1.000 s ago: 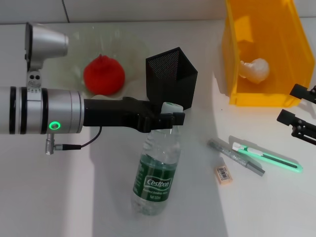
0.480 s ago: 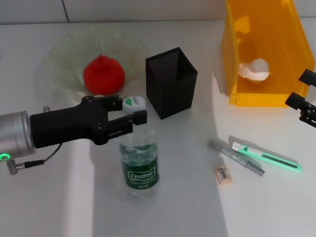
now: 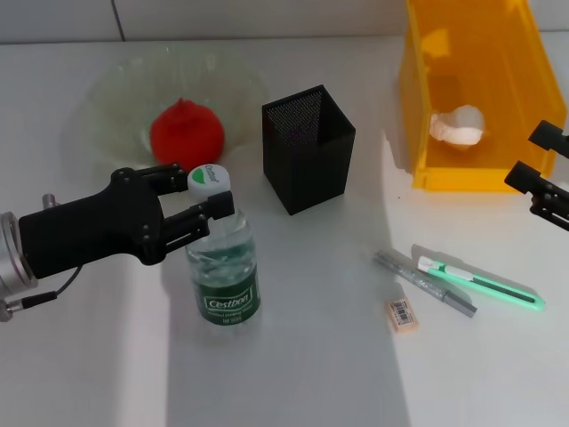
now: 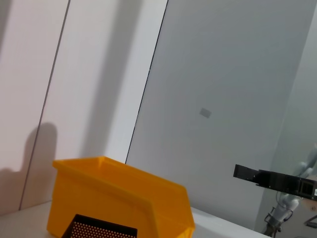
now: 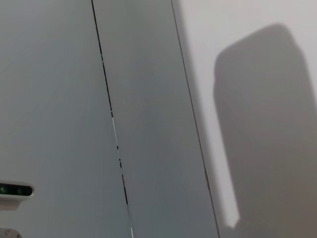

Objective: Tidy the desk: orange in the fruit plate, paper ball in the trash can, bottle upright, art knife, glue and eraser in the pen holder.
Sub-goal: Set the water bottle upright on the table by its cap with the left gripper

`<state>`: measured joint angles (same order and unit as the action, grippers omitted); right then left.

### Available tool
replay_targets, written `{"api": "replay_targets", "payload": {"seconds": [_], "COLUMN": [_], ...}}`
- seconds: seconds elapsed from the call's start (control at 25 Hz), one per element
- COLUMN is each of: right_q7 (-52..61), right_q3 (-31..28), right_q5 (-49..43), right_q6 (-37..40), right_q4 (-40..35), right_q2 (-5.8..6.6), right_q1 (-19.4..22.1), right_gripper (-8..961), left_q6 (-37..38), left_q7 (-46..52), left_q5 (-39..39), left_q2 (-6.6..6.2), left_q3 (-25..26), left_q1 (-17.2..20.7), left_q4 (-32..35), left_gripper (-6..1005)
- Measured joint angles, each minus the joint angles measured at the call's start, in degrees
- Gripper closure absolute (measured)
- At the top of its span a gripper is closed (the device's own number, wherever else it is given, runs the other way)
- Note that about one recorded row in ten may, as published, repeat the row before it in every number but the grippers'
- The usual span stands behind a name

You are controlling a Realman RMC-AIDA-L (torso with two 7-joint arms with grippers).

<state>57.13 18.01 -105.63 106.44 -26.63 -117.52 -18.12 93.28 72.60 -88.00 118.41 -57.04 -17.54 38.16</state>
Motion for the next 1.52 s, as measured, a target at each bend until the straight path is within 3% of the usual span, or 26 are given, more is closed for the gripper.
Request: {"api": "replay_targets", "payload": {"seconds": [0.56, 1.52], "right_q7": [-0.71, -0.88], "right_q3": [0.0, 0.0], "right_q5": [-0.01, -0.01], "right_q6": [0.62, 0.46], "right_q4": [1.07, 1.32], "right_q2": [-0.78, -0.86], "right_q1": [0.05, -0.71], "right_gripper": [233, 234], "left_q6": [-0.59, -0.07], "left_q7": [-18.18, -21.76], "left_q5": [0.13, 0.11], "left_q2": [-0.06, -0.1], "left_q3": [7.42, 11.9], "left_q1": [-0.04, 0.73], "left_q4": [-6.15, -8.45], "left_gripper": [559, 558]}}
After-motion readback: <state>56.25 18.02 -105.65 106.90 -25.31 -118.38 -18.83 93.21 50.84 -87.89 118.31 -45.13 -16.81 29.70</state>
